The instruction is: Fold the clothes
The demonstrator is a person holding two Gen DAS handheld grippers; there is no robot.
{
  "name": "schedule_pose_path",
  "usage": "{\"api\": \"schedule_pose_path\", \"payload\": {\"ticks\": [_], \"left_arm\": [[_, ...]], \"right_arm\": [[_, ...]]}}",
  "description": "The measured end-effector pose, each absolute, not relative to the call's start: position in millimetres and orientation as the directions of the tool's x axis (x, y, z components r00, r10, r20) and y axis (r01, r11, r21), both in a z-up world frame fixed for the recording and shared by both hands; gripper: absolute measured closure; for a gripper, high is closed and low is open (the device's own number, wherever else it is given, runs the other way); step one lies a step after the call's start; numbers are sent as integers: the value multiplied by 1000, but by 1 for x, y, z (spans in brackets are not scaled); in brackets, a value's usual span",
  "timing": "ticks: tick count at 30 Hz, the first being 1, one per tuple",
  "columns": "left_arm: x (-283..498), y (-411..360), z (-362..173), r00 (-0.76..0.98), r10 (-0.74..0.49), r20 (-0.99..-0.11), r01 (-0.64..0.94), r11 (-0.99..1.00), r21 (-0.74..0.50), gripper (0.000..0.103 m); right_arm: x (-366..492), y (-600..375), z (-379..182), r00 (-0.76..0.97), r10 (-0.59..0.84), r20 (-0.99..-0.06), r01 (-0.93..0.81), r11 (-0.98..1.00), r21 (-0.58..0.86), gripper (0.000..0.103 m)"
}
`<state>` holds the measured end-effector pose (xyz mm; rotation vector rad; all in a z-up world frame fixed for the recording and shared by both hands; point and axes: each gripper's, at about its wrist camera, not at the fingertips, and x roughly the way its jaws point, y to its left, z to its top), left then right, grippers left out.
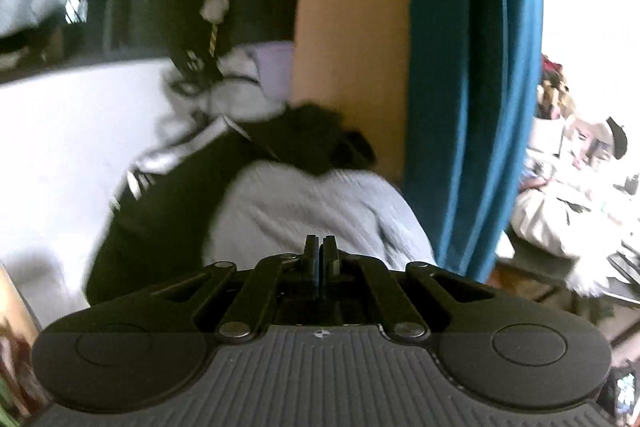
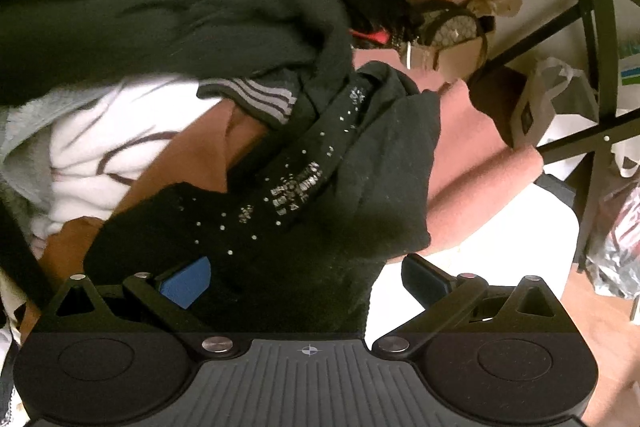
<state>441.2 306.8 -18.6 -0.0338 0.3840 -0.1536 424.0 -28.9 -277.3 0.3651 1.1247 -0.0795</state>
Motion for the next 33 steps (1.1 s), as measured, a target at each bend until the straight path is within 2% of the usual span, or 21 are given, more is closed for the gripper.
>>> {"api": "schedule_pose_path", "payload": {"ticks": [6, 9, 12, 14, 16, 18, 22, 33], "left_arm": [[460, 318, -15, 918, -102, -383, 98, 995, -30, 101], [479, 314, -33, 892, -95, -442, 110, 994, 8, 101], [490, 300, -65, 834, -72, -546, 127, 990, 63, 99], [497, 291, -86, 790, -52, -611, 141, 985, 98, 88], [495, 285, -101, 756, -60, -652, 164, 981, 100, 56], [483, 281, -110, 733, -108, -671, 202, 977, 63, 42], [460, 267, -123, 599, -262, -756, 351, 935, -46, 42], [446, 234, -182, 427, -364, -828, 387, 901, -197, 42]], "right_arm": [[419, -31, -281, 421, 113, -900, 260, 936, 239, 1], [416, -33, -286, 407, 106, -907, 269, 935, 230, 1], [413, -35, -290, 392, 100, -914, 279, 934, 222, 1], [411, -36, -293, 383, 96, -919, 285, 934, 216, 1], [408, -37, -296, 373, 92, -923, 291, 933, 210, 1], [406, -39, -299, 363, 88, -927, 297, 933, 205, 1], [408, -45, -303, 353, 77, -932, 304, 933, 192, 1], [410, -53, -308, 337, 70, -939, 290, 941, 175, 1]]}}
